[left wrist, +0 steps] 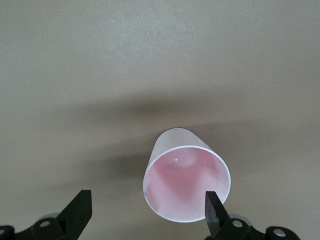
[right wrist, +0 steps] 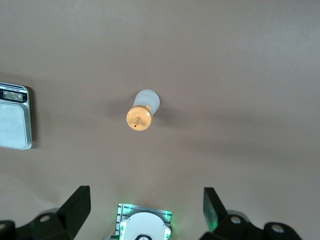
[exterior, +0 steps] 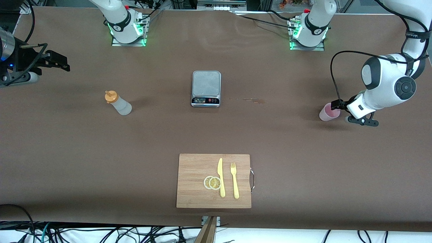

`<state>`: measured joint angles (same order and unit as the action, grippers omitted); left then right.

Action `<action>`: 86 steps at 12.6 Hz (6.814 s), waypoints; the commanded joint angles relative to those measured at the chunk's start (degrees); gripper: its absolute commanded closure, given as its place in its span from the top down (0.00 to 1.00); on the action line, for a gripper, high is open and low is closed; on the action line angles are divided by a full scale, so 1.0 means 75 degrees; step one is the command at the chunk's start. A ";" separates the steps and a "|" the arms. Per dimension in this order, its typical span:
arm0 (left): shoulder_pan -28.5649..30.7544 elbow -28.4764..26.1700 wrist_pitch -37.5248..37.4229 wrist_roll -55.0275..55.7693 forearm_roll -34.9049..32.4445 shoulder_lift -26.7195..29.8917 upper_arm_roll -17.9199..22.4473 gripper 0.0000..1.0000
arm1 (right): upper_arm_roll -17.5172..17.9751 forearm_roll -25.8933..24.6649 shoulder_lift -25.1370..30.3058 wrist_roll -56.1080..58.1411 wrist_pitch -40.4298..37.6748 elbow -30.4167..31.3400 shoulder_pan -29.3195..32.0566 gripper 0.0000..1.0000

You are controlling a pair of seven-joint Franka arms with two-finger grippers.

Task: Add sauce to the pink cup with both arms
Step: 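Move the left gripper down around the pink cup, then close the left gripper on the pink cup's side, then carry the pink cup with the left gripper onto the scale, then open the left gripper and raise it while the right gripper starts moving, then move the right gripper to the orange-capped sauce bottle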

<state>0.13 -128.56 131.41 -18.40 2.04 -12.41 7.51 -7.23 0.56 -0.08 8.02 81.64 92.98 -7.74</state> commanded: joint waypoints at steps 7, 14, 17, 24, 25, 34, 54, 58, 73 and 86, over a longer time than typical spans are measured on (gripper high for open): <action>0.0018 -0.0847 0.1497 -0.0488 -0.0225 0.0202 0.0088 0.96 | -0.0032 0.0089 -0.0025 0.0173 -0.0139 -0.0128 0.0000 1.00; -0.0064 -0.0871 0.1768 -0.0476 -0.0225 -0.0021 0.0088 0.58 | -0.0032 0.0089 -0.0025 0.0173 -0.0127 -0.0117 0.0000 1.00; -0.0064 -0.0824 0.1745 -0.0476 -0.0178 -0.0009 0.0076 0.21 | -0.0032 0.0089 -0.0037 0.0172 -0.0139 -0.0105 0.0000 1.00; -0.0356 -0.0345 0.0871 -0.0347 0.0568 0.0212 0.0053 0.00 | -0.0044 0.0089 -0.0037 0.0173 -0.0127 -0.0105 0.0012 1.00; -0.0613 -0.0007 0.0390 -0.0336 0.0792 0.0248 0.0053 0.00 | -0.0044 0.0089 -0.0037 0.0173 -0.0127 -0.0105 0.0012 1.00; -0.4606 0.1731 -0.0939 0.3126 0.1838 0.0108 0.0053 0.00 | -0.0044 0.0101 -0.0060 0.0184 -0.0139 -0.0105 0.0012 1.00; -0.7952 0.3512 -0.0400 0.7235 0.1838 -0.1979 0.0041 1.00 | -0.0067 0.0125 -0.0072 0.0993 -0.0115 -0.0081 0.0035 1.00; -0.7473 0.3850 -0.1215 0.7246 0.2798 -0.1241 0.0100 1.00 | -0.0067 0.0346 -0.0072 0.1831 -0.0150 -0.0093 0.0024 1.00; -0.2247 0.5164 -0.5860 0.2904 0.0528 0.0940 0.0534 1.00 | -0.2048 0.5053 -0.3758 1.4097 -0.0898 0.0329 0.1698 1.00; -0.0815 0.5563 -0.6705 0.1727 -0.0342 0.1046 -0.0463 1.00 | -0.1510 0.7612 -0.6892 1.9942 -0.1838 0.0410 0.1782 1.00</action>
<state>-6.55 -88.72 82.40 -3.90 0.90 -3.73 4.43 -19.61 56.36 -51.53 155.71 69.10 96.71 5.01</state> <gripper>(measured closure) 0.000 0.000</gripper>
